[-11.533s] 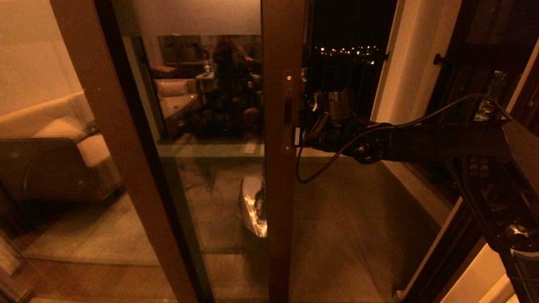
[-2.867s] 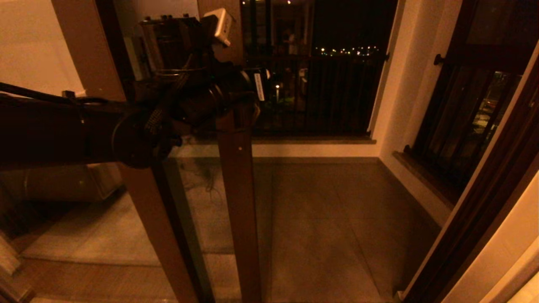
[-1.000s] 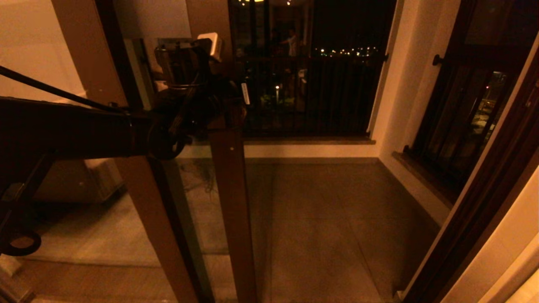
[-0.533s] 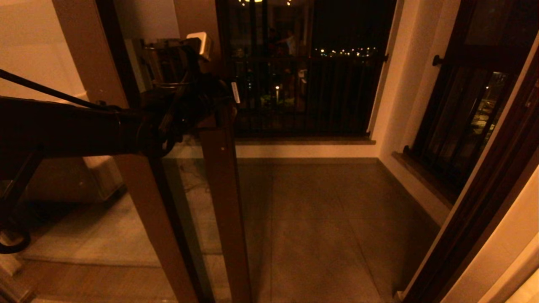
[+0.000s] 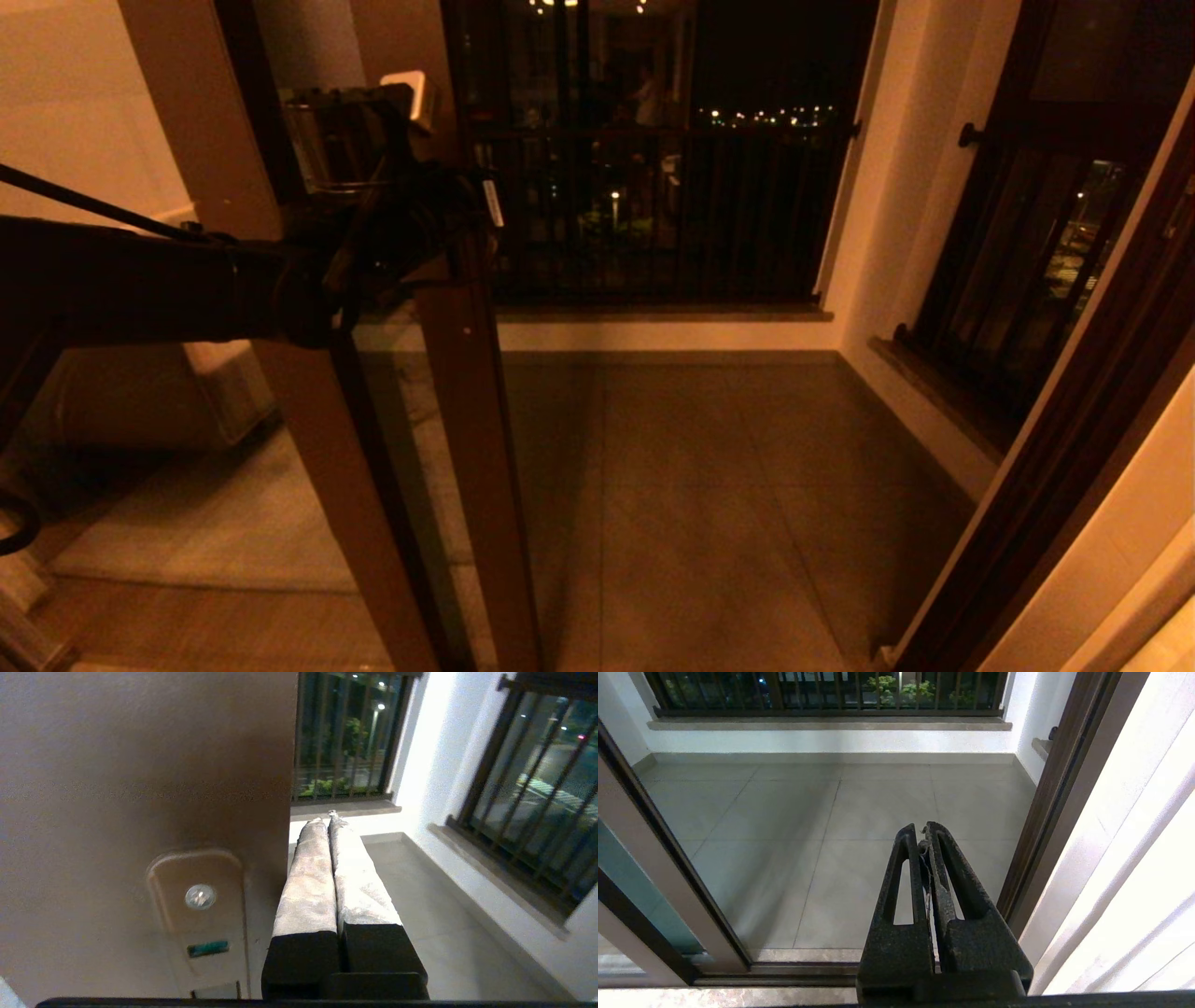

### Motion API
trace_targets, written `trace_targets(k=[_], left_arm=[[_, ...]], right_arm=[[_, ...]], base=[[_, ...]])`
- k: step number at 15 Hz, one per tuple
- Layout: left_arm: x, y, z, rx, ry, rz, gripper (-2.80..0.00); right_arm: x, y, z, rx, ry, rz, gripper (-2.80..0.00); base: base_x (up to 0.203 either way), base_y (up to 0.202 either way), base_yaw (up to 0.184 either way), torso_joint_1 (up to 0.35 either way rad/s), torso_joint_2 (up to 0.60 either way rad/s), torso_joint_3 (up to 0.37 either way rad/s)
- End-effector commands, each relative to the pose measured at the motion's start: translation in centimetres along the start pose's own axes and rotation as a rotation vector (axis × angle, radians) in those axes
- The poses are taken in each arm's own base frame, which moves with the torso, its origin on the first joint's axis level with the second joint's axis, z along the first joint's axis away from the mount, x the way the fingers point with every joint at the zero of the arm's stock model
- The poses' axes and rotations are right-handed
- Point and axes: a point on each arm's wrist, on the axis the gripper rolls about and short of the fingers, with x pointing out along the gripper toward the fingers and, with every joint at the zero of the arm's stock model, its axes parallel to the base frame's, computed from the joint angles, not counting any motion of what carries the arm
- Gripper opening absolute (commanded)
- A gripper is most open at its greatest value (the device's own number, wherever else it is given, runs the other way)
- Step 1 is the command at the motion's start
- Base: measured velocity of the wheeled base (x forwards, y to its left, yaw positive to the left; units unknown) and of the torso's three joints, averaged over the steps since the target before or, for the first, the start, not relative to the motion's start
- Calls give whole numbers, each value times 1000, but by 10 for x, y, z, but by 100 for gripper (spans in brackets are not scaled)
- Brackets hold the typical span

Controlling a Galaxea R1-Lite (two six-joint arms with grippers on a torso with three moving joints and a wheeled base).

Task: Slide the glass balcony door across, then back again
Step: Open the slid door

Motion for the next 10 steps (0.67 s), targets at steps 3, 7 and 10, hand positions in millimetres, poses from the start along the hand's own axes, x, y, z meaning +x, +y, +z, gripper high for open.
trace_targets(k=[3,7,10], left_arm=[[0,9,2,2,-8,20,-280],[-3,17,3,5,-4,38,-280],[-11,17,5,7,5,34,-280]], right_arm=[[0,0,0,0,1,2,-280],[0,0,0,0,2,1,-280],[0,0,0,0,1,2,-280]], base=[[0,0,0,0,0,0],[0,0,0,0,0,0],[0,0,0,0,0,0]])
